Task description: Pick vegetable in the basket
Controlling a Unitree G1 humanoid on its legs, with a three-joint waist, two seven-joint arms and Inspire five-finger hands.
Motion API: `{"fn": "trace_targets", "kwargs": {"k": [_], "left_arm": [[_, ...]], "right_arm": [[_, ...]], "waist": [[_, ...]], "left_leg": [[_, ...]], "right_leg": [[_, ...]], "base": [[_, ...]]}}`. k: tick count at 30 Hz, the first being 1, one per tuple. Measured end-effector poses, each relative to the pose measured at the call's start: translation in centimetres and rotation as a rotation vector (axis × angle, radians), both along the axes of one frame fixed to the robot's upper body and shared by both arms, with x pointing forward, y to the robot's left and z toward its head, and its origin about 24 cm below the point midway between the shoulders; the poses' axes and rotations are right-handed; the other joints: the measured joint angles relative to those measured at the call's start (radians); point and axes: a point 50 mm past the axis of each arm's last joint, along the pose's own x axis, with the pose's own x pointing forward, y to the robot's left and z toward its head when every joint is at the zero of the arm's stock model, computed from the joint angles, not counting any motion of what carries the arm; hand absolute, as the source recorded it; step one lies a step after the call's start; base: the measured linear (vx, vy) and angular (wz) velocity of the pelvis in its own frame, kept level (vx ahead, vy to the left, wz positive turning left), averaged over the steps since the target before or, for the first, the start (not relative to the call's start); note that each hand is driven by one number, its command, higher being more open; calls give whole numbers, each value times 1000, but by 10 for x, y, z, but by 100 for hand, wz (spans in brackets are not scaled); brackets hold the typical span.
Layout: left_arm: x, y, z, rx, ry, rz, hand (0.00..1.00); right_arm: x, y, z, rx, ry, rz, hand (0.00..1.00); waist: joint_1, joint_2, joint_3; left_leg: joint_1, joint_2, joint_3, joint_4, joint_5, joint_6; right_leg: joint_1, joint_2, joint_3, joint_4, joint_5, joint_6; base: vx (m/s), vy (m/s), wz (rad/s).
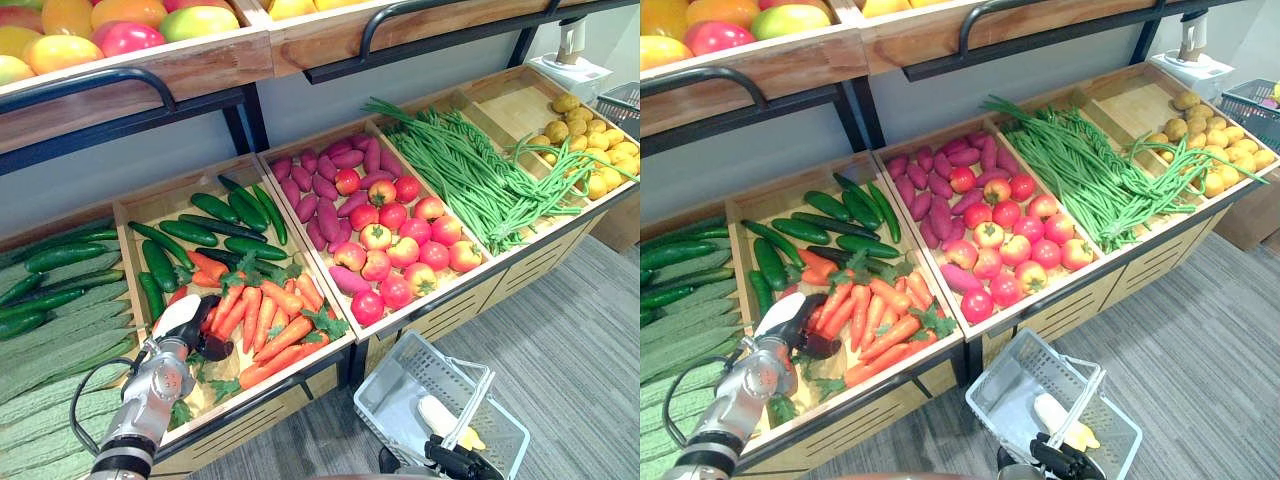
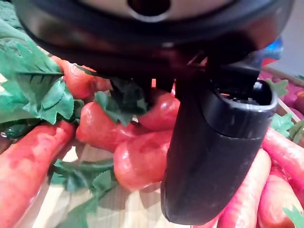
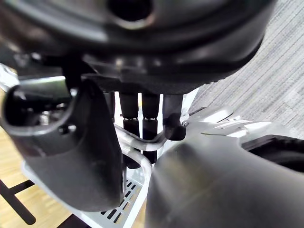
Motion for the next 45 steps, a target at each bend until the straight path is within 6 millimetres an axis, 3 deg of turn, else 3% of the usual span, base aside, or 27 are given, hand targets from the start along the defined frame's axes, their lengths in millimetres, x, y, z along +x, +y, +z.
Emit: {"fn": "trace_targets", "kwargs": {"k": [5,13,21,24,31,34,36,39,45], "left_arm": [[5,3,2,-11,-40,65,0],[3,-3,-3,-30,-52,105,0],[1,2,1,-2,-65,117,0],[2,7,7,22,-43,75,0],[14,16,45,71,-78,-46,0],[20,8,60,61,-129,-103,0],[22,3,69,60,-164,-126,0],[24,-1,74,63,-186,-151,0],[25,-14,75,63,-192,-211,0]], "right_arm": [[6,4,1,-1,-21,13,0],[6,3,1,-13,-20,2,0],[-5,-1,-4,26,12,-244,0],[-13,-20,-3,15,14,-429,0],[-39,-103,27,-95,-101,-832,0],[-54,-142,55,-219,-185,-898,0],[-55,-172,84,-320,-279,-916,0],[-49,-194,115,-414,-385,-896,0],[-35,-203,138,-463,-481,-847,0]], "waist": [[-10,-8,16],[-11,3,22],[-20,-1,18],[-19,-7,4],[-10,-65,-35],[0,-65,-94],[-1,-53,-130],[-6,-40,-159],[-11,-29,-178]], "left_leg": [[4,-1,1,0,-2,-3],[9,-2,1,5,-2,-3],[29,-1,1,1,-2,-3],[40,4,6,-1,-2,-3],[49,3,13,-9,-2,-3],[55,-4,22,-23,-3,-2],[70,-9,29,-28,-6,-1],[74,-10,32,-29,-13,0],[72,-6,33,-24,-13,-2]], "right_leg": [[-1,1,3,-1,-2,3],[4,-1,3,-1,-5,4],[34,1,2,-25,0,3],[49,6,5,-33,1,2],[54,8,6,-28,1,2],[55,6,9,-23,1,2],[58,5,10,-13,1,2],[57,5,11,-6,-2,6],[54,4,11,-3,-3,8]], "base": [[9,-19,-3],[-10,-9,0],[0,0,0],[0,0,0],[-3,-1,-1],[-16,-3,-3],[-30,-5,-8],[-68,-30,-3],[-108,-62,-1]]}}
